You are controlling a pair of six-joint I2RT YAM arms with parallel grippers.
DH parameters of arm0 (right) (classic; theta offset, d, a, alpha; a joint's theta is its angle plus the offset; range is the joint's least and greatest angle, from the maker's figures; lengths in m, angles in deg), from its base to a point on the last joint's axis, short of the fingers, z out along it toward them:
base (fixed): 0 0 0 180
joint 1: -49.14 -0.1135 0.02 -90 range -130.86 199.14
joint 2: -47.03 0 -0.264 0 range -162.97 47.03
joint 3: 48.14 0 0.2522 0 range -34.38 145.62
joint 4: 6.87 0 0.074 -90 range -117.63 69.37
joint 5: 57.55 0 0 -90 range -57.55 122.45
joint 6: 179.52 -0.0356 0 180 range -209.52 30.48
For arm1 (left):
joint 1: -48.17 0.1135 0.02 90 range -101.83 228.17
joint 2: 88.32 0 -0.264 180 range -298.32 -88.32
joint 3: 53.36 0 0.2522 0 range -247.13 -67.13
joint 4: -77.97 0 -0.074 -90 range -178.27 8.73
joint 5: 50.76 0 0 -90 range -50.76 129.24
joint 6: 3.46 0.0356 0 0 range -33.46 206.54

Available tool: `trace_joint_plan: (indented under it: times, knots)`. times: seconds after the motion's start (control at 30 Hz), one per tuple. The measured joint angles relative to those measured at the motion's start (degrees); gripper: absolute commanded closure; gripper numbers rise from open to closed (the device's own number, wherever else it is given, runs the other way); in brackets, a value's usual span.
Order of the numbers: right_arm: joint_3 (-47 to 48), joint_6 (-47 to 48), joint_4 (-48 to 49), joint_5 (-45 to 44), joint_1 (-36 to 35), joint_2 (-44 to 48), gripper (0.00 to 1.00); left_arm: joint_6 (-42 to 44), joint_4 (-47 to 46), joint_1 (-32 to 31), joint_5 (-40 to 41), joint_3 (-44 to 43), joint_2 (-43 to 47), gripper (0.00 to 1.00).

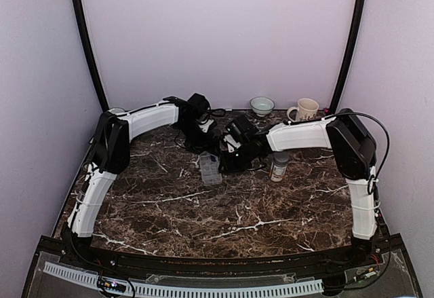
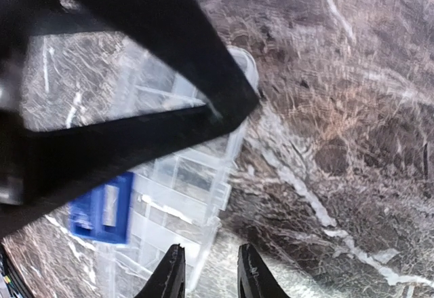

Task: Sort the pills into containers
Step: Adjust the pill container.

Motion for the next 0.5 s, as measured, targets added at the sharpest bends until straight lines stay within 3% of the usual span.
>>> trace_joint_plan:
  times: [0.5]
  knots:
    - [1.7,0.5,-2.1,-1.0,-0.2,-1.6,0.72,0.5,-1.0,0.0,-0.4,1.1,0.5,0.25]
